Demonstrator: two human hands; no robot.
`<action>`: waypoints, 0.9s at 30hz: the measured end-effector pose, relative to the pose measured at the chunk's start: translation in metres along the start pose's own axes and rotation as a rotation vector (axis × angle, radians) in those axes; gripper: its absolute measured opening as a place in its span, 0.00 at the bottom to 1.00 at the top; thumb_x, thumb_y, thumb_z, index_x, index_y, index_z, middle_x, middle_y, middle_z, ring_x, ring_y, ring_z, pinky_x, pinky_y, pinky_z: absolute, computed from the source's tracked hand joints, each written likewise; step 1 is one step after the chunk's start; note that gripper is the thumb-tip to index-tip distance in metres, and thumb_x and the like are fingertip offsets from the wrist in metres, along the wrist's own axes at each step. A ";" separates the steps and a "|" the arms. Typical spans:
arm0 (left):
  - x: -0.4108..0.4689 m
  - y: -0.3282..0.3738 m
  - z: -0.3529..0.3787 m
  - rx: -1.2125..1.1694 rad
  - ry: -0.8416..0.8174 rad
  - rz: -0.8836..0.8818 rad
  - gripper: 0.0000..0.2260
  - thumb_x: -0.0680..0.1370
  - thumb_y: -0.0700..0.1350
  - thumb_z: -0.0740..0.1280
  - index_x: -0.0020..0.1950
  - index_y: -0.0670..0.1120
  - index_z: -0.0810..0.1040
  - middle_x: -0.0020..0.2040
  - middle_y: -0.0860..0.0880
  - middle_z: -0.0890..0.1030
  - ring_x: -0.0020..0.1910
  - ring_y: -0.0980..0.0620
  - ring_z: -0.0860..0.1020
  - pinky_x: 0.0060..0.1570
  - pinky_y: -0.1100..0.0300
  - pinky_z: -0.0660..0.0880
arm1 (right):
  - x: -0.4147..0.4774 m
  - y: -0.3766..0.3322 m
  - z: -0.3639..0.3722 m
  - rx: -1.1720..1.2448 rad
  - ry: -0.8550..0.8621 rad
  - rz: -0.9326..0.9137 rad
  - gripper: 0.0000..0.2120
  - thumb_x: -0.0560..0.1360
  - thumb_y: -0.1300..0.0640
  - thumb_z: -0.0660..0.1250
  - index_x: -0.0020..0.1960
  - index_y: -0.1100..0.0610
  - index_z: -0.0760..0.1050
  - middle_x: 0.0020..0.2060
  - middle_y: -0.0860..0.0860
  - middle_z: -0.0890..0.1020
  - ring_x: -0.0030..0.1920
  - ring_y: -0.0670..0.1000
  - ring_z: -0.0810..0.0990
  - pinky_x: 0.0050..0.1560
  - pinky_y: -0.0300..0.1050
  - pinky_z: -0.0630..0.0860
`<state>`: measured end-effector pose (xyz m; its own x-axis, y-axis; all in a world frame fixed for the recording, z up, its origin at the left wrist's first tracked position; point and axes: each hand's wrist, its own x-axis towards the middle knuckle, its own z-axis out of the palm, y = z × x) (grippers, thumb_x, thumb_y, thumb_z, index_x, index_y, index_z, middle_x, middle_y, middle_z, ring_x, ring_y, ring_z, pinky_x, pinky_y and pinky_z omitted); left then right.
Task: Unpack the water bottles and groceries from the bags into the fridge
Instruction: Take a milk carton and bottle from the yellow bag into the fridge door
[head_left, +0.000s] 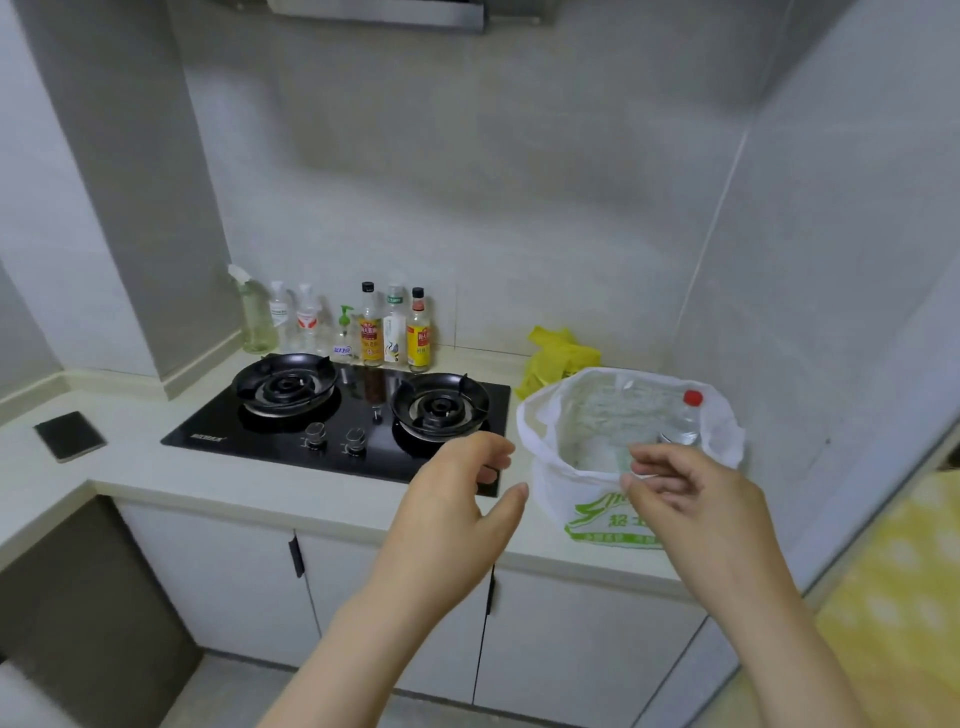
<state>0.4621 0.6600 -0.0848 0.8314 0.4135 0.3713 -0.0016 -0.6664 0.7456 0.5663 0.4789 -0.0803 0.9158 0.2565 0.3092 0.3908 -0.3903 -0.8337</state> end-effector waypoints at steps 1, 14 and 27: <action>0.008 -0.003 0.003 -0.004 -0.009 -0.003 0.14 0.75 0.49 0.68 0.60 0.54 0.75 0.52 0.61 0.76 0.52 0.66 0.75 0.53 0.67 0.74 | 0.007 0.003 0.002 -0.008 0.003 0.007 0.09 0.72 0.60 0.72 0.50 0.50 0.81 0.42 0.43 0.83 0.44 0.43 0.82 0.51 0.40 0.78; 0.133 -0.020 0.081 -0.018 -0.067 -0.011 0.13 0.75 0.49 0.67 0.59 0.55 0.75 0.52 0.62 0.77 0.51 0.67 0.75 0.55 0.65 0.74 | 0.142 0.064 0.004 -0.041 0.037 0.033 0.09 0.72 0.59 0.73 0.51 0.52 0.81 0.42 0.44 0.83 0.44 0.44 0.82 0.51 0.39 0.78; 0.232 -0.040 0.152 -0.021 -0.115 -0.061 0.13 0.75 0.49 0.68 0.59 0.55 0.75 0.51 0.62 0.77 0.51 0.66 0.75 0.54 0.64 0.74 | 0.249 0.116 0.013 -0.057 -0.001 0.066 0.09 0.71 0.62 0.73 0.51 0.54 0.82 0.42 0.40 0.80 0.45 0.45 0.82 0.53 0.44 0.78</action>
<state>0.7396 0.6881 -0.1130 0.8887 0.3780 0.2597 0.0404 -0.6285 0.7768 0.8387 0.5094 -0.1063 0.9398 0.2292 0.2536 0.3338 -0.4559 -0.8251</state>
